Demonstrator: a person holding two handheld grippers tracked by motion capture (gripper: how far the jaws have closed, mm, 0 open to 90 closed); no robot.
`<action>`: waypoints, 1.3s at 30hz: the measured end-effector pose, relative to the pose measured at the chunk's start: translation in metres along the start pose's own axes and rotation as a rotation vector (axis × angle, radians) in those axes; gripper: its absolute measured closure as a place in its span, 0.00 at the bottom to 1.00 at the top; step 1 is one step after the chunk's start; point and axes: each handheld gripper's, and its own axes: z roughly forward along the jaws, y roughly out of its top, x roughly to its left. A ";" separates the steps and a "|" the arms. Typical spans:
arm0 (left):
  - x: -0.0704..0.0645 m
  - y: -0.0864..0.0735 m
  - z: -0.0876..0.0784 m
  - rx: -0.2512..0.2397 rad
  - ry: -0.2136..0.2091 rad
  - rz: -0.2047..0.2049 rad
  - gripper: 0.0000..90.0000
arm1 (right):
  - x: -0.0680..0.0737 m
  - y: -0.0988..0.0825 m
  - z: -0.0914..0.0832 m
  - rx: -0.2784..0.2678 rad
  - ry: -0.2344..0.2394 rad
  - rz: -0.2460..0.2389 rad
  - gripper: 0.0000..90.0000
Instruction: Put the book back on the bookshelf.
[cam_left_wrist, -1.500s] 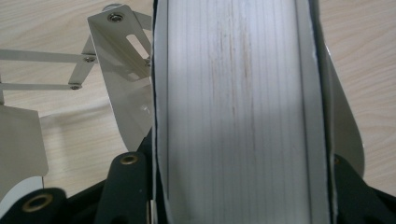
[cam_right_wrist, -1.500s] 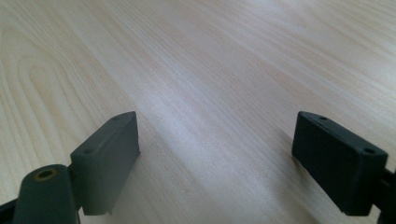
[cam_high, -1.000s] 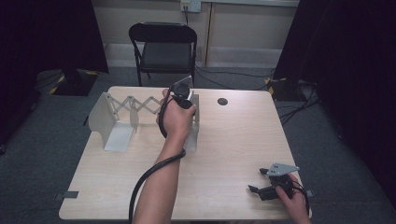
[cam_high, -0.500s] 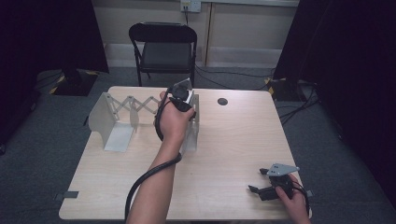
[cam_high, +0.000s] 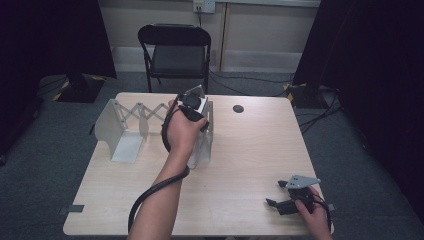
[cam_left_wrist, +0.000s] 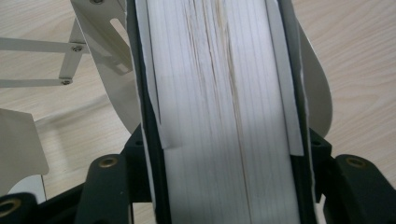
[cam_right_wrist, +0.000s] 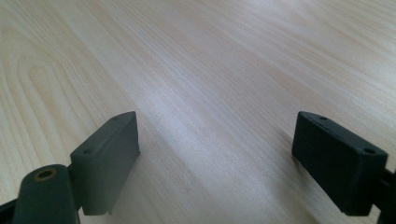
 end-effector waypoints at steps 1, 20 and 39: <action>0.000 -0.001 0.000 0.001 -0.003 0.000 0.44 | 0.000 0.000 0.000 0.000 0.000 0.000 0.16; -0.001 -0.016 -0.006 -0.010 -0.021 0.045 0.41 | 0.000 0.000 0.000 0.000 -0.001 -0.001 0.16; -0.003 -0.040 -0.008 -0.003 -0.022 0.115 0.41 | 0.000 0.000 0.000 -0.001 -0.004 0.002 0.16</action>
